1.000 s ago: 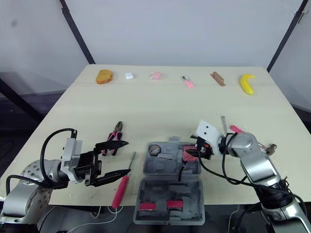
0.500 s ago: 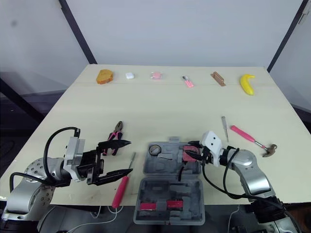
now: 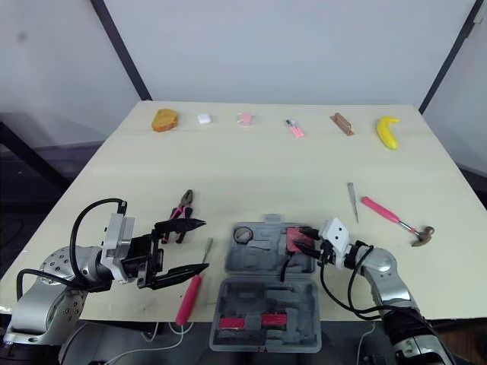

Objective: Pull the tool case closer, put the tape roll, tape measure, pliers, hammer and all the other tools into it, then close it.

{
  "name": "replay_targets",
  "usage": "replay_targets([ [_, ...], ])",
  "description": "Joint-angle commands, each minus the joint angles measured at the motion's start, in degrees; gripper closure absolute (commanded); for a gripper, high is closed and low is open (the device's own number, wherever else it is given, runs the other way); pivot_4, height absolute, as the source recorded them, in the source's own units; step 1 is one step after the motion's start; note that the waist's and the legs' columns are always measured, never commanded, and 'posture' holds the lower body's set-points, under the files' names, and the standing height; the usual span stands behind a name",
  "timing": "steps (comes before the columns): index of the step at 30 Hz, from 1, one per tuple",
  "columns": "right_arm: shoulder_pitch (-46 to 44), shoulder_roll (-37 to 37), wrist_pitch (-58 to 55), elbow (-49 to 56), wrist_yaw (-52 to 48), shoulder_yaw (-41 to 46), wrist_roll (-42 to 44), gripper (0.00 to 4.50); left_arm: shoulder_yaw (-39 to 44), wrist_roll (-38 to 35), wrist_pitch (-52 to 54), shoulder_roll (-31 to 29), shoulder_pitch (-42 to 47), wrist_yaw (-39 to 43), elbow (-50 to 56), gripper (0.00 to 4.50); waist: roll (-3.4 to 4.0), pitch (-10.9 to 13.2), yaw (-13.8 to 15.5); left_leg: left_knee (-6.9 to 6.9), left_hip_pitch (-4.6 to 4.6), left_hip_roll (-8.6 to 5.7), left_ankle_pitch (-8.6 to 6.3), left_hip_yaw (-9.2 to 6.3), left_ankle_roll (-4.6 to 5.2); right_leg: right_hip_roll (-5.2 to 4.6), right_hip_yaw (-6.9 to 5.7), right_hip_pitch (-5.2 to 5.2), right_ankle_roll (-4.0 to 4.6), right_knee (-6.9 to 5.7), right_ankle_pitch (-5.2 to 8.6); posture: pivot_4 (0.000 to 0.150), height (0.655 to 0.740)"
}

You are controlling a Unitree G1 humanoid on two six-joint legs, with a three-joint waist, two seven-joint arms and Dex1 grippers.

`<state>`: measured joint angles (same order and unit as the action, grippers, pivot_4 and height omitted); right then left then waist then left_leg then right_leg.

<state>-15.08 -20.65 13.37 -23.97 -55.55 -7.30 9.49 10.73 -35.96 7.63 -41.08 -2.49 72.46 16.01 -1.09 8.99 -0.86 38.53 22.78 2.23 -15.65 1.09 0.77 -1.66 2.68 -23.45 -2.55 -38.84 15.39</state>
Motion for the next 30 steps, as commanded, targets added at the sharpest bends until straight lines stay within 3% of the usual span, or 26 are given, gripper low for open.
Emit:
replay_targets([
  [1, 0.09, 0.16, 0.6, -3.79, -0.37, 0.13, -0.31, 2.81, 0.38, -0.23, 0.09, -0.71, 0.53, 0.26, 0.48, 0.0, -0.04, -0.03, -0.04, 0.0, -0.02, 0.0, 0.0, -0.01, 0.0, 0.0, 0.0, 0.01, 0.0, 0.0, 0.0, 0.15, 0.74],
  [7, -0.61, -1.84, -8.0, -5.33, 0.38, -3.76, -5.06, 2.81, 0.24, -0.13, 0.28, -0.8, 1.01, 0.66, 0.14, 0.0, -0.15, -0.15, -0.14, 0.0, -0.25, 0.01, 0.0, -0.01, 0.0, 0.01, -0.01, 0.21, 0.0, -0.01, 0.0, 0.15, 0.74],
  [11, -0.15, -4.16, -19.09, -2.83, 0.31, -6.91, -6.69, 2.81, 0.28, -0.04, 0.25, -0.69, 0.84, 0.75, 0.02, 0.0, -0.42, -0.53, -0.07, -0.17, -1.08, 0.02, -0.01, 0.0, 0.01, 0.0, 0.01, 1.01, 0.04, 0.12, 0.03, 0.15, 0.74],
  [14, 0.11, -4.59, -22.58, -1.23, 1.34, -7.58, -7.07, 2.81, 0.33, 0.11, 0.1, -0.53, 0.51, 0.8, -0.14, 0.0, -0.53, -0.99, 0.16, -0.17, -1.15, 0.03, -0.01, -0.03, 0.0, 0.0, -0.08, 1.14, 0.22, 0.18, 0.14, 0.15, 0.74],
  [23, -0.28, -1.88, -15.51, 5.88, 4.17, -2.9, -2.01, 2.81, 1.39, -0.62, 0.8, 0.56, -0.51, -1.23, -0.62, 0.0, -0.76, -1.13, 0.08, -0.17, -1.15, 0.05, -0.01, -0.16, 0.0, -0.03, -0.14, 1.26, 0.23, 0.33, 0.14, 0.15, 0.74],
  [30, 3.65, -2.64, -13.19, 18.23, 5.02, 5.47, 5.77, 2.81, 6.15, -1.54, 1.37, 2.04, -3.76, -5.27, -3.5, 0.0, 0.11, -0.44, -0.05, -0.2, -0.7, 0.03, -0.01, -0.06, 0.0, -0.03, -0.02, 0.71, 0.01, 0.28, 0.02, 0.15, 0.74],
])
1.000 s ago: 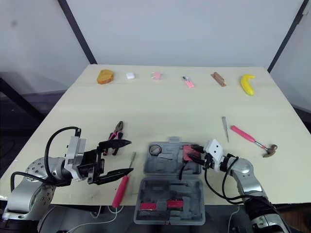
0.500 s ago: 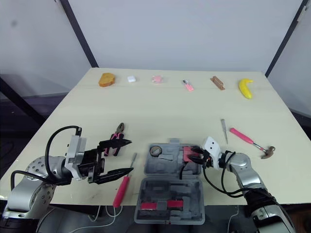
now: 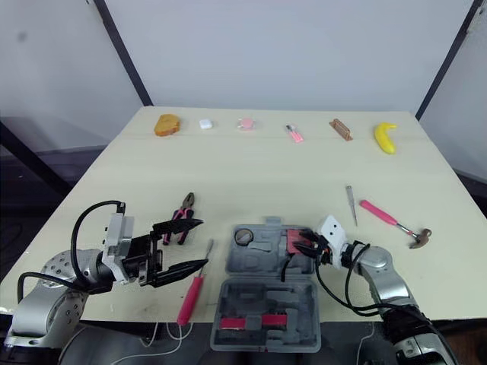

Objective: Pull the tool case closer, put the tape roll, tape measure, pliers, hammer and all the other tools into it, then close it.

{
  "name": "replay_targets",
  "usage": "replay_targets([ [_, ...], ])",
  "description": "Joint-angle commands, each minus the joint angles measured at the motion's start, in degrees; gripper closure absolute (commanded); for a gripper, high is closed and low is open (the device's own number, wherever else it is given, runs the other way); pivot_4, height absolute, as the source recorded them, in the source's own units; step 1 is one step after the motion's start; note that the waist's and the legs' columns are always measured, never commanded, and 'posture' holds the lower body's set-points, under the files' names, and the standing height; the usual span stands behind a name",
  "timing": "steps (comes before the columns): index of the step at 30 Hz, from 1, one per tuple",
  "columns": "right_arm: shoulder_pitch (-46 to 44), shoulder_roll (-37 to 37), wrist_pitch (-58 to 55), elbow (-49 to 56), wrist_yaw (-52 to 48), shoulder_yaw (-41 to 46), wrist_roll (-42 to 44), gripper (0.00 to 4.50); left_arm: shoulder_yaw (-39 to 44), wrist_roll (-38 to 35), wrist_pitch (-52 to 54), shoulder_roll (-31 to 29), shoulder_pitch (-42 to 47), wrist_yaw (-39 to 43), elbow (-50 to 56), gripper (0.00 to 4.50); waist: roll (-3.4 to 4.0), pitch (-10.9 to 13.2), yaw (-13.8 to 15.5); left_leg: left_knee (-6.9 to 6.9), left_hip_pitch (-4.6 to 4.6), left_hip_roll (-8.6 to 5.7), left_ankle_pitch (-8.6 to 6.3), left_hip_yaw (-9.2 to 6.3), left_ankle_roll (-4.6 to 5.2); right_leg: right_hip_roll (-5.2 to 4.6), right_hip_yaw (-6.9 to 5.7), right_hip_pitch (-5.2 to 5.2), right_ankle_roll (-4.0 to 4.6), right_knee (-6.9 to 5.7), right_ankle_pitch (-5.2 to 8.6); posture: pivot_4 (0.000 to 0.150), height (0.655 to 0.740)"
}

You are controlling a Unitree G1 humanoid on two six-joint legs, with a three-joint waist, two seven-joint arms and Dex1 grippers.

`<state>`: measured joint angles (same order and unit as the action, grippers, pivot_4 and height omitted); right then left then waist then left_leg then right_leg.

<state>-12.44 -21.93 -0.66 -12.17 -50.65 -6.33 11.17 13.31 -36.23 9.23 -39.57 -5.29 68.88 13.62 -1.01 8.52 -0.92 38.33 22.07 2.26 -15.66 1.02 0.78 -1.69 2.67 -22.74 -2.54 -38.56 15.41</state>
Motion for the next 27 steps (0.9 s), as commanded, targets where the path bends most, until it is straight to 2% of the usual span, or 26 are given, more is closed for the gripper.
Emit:
replay_targets([
  [1, 1.82, -1.72, 0.73, 7.65, 0.13, 5.45, 4.88, 2.81, 4.22, -1.57, -0.11, 0.82, -1.19, -2.28, -1.31, 0.0, 0.01, 0.07, 0.02, -0.02, 0.03, 0.0, 0.0, 0.0, 0.0, 0.0, 0.0, -0.05, 0.0, 0.01, 0.0, 0.15, 0.74],
  [11, 14.12, -6.25, 0.48, 14.48, 0.84, 18.49, 12.72, 2.81, 9.81, 0.82, -3.29, 3.05, -6.12, -5.52, -7.15, 0.0, -0.05, 0.13, 0.15, -0.03, 0.09, -0.01, -0.01, 0.02, 0.01, -0.08, -0.04, -0.05, -0.01, 0.08, 0.01, 0.15, 0.74],
  [19, 28.35, -5.54, 3.48, 16.72, 3.78, 29.45, 15.88, 2.81, 14.1, 2.64, -6.66, 4.12, -9.93, -7.75, -13.48, 0.0, -0.04, 0.17, 0.18, -0.06, 0.07, 0.01, -0.01, 0.08, 0.01, -0.07, -0.01, -0.05, -0.01, 0.13, 0.03, 0.15, 0.74],
  [22, 34.38, -4.46, 5.43, 16.69, 3.71, 33.23, 16.85, 2.09, 15.69, 4.15, -9.25, 4.89, -11.09, -9.24, -17.16, 0.0, -0.05, 0.17, 0.16, -0.07, 0.05, 0.06, -0.01, 0.1, 0.01, -0.08, 0.0, -0.05, 0.16, 0.15, 0.14, 0.15, 0.74],
  [24, 36.91, -3.67, 6.47, 16.12, 3.5, 35.32, 18.04, 1.19, 16.32, 4.93, -10.74, 5.08, -11.56, -9.49, -19.62, 0.0, -0.05, 0.17, 0.15, -0.07, 0.03, 0.09, -0.01, 0.13, 0.01, -0.08, 0.02, -0.05, 0.18, 0.17, 0.15, 0.15, 0.74],
  [25, 37.81, -3.33, 6.62, 15.41, 3.28, 36.39, 18.96, 0.95, 16.62, 5.12, -11.3, 5.1, -11.82, -9.41, -20.95, 0.0, -0.05, 0.17, 0.14, -0.07, 0.03, 0.1, -0.01, 0.14, 0.01, -0.08, 0.03, -0.05, 0.18, 0.17, 0.15, 0.15, 0.74],
  [26, 38.4, -3.16, 6.95, 14.46, 3.0, 37.32, 19.59, 0.31, 16.89, 5.26, -11.73, 5.09, -11.97, -9.42, -22.02, 0.0, -0.08, 0.19, 0.05, -0.08, 0.02, 0.11, -0.02, 0.15, 0.01, -0.08, 0.03, -0.05, 0.18, 0.18, 0.16, 0.15, 0.74],
  [27, 38.69, -3.0, 7.21, 13.0, 2.93, 38.6, 20.46, 0.17, 17.29, 5.39, -12.17, 5.09, -12.1, -9.57, -23.15, 0.0, -0.1, 0.18, 0.05, -0.08, 0.02, 0.15, -0.02, 0.18, 0.01, -0.09, 0.05, -0.05, 0.19, 0.2, 0.16, 0.15, 0.74],
])
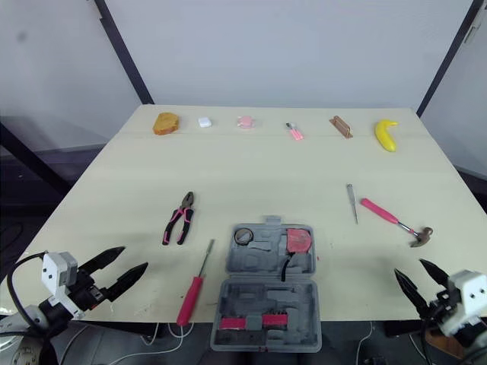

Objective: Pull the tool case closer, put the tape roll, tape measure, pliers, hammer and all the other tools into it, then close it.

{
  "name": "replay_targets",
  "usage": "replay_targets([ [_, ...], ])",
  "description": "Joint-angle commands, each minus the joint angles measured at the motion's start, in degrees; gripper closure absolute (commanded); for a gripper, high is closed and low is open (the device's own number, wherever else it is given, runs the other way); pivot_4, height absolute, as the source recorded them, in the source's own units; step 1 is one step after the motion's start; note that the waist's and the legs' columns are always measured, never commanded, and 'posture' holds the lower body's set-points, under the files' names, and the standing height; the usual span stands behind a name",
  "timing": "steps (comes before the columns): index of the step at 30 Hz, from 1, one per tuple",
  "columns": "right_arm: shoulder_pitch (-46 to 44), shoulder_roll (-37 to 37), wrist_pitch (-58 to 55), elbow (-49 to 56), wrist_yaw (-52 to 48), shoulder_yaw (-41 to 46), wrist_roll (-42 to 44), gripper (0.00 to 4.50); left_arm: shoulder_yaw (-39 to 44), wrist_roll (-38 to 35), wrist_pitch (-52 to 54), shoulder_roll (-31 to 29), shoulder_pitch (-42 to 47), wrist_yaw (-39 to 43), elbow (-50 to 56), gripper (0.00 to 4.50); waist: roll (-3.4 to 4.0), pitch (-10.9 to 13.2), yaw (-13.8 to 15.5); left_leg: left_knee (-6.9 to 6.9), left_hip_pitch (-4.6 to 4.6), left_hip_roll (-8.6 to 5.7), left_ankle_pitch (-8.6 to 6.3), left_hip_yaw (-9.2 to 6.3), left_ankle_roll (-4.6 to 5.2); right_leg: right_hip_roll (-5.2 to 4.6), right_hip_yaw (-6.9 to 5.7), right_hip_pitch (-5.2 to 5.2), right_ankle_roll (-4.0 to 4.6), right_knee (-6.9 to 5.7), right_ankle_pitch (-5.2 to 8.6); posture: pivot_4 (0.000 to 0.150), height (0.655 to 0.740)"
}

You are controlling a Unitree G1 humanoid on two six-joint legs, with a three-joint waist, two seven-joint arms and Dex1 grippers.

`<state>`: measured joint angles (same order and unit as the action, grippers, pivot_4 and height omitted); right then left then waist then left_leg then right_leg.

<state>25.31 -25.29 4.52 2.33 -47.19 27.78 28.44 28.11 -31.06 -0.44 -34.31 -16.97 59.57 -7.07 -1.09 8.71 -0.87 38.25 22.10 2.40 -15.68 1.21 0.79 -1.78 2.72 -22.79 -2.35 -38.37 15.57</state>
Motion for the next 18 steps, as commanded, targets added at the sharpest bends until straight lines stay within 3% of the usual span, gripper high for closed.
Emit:
replay_targets([
  [1, 1.11, 0.39, 2.2, -2.87, -0.69, 5.54, 4.04, 0.07, 2.88, 0.3, -2.83, -0.21, -0.51, -0.37, -3.33, 0.0, -0.02, -0.01, 0.04, 0.0, -0.02, 0.03, 0.0, 0.03, 0.0, -0.01, 0.03, 0.01, 0.0, 0.01, 0.0, 0.15, 0.74],
  [12, -0.26, -0.15, 5.84, -11.74, -3.21, 8.16, 4.05, 0.07, 3.91, 0.31, -4.59, 0.01, -1.35, -0.74, -5.11, 0.0, -0.01, -0.01, 0.1, -0.04, -0.01, 0.07, -0.02, 0.06, 0.02, -0.11, 0.03, 0.02, 0.01, 0.13, 0.0, 0.15, 0.74],
  [18, -1.42, -1.12, 5.19, -7.31, -6.68, 4.69, 4.06, 0.07, 2.51, 1.26, -3.24, 1.92, 0.46, -6.18, -1.56, 0.0, 0.0, -0.01, 0.09, -0.07, -0.01, 0.08, -0.02, 0.07, 0.02, -0.12, 0.05, 0.02, 0.01, 0.13, -0.01, 0.15, 0.74],
])
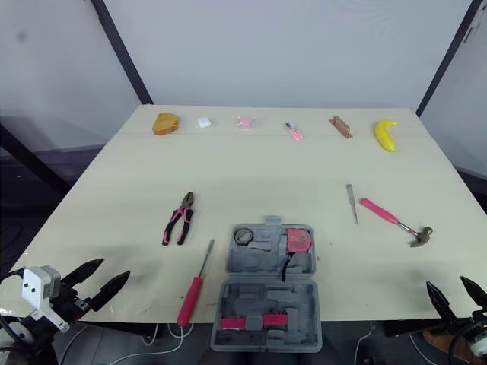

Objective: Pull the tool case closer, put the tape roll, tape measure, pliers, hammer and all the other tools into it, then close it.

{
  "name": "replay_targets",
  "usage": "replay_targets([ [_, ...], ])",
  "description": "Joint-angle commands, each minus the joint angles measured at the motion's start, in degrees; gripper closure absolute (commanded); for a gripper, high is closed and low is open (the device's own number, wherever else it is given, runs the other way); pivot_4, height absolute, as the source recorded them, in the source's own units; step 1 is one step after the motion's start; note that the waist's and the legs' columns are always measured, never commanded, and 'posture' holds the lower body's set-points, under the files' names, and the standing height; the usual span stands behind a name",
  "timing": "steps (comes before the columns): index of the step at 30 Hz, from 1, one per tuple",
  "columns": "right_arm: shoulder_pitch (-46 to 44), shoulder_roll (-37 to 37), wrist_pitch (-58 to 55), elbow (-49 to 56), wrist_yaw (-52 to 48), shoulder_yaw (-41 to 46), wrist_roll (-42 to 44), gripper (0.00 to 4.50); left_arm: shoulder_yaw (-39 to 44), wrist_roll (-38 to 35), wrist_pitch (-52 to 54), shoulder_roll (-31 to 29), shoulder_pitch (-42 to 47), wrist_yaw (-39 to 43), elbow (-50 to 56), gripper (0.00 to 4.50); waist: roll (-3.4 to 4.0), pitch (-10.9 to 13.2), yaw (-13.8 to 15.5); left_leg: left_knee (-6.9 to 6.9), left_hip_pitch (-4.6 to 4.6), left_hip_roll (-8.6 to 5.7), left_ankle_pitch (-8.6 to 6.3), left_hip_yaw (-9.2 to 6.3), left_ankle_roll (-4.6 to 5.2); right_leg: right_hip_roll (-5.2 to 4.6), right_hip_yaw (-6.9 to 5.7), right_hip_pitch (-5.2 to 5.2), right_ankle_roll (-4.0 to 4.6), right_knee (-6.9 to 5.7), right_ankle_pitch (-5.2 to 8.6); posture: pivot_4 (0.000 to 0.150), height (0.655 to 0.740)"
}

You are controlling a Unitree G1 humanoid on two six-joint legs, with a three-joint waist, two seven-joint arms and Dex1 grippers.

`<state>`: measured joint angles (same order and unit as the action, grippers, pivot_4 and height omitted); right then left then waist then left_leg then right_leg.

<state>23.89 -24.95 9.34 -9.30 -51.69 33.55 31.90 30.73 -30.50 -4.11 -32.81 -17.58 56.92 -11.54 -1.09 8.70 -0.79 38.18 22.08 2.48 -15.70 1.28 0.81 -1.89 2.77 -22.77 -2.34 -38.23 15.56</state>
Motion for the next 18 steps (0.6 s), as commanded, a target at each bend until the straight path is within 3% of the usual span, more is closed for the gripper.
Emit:
replay_targets([
  [1, -0.1, -1.71, -0.15, 5.62, -2.71, -1.77, 0.8, 0.07, -0.38, 0.94, 0.84, 0.71, 1.62, -4.62, 3.39, 0.0, 0.0, 0.0, 0.01, 0.0, 0.0, 0.0, 0.0, 0.0, 0.0, 0.0, 0.0, 0.0, 0.0, 0.0, 0.0, 0.15, 0.74],
  [11, -4.47, -8.0, -14.59, 22.2, -5.94, -9.77, 7.57, 0.07, -5.72, 5.24, 12.13, 3.92, 11.04, -22.47, 8.77, 0.0, -0.02, 0.0, 0.12, 0.02, 0.02, -0.07, 0.0, -0.11, 0.0, 0.01, -0.09, 0.07, -0.25, 0.01, -0.15, 0.15, 0.74],
  [18, -13.72, -10.87, -19.03, 28.02, -6.84, -15.91, 8.08, 0.07, -12.78, 11.88, 16.19, 8.34, 24.08, -32.5, 2.88, 0.0, -0.14, 0.02, 0.22, 0.11, 0.08, -0.31, 0.01, -0.22, 0.01, 0.1, -0.14, 0.11, -0.31, 0.01, -0.19, 0.15, 0.74],
])
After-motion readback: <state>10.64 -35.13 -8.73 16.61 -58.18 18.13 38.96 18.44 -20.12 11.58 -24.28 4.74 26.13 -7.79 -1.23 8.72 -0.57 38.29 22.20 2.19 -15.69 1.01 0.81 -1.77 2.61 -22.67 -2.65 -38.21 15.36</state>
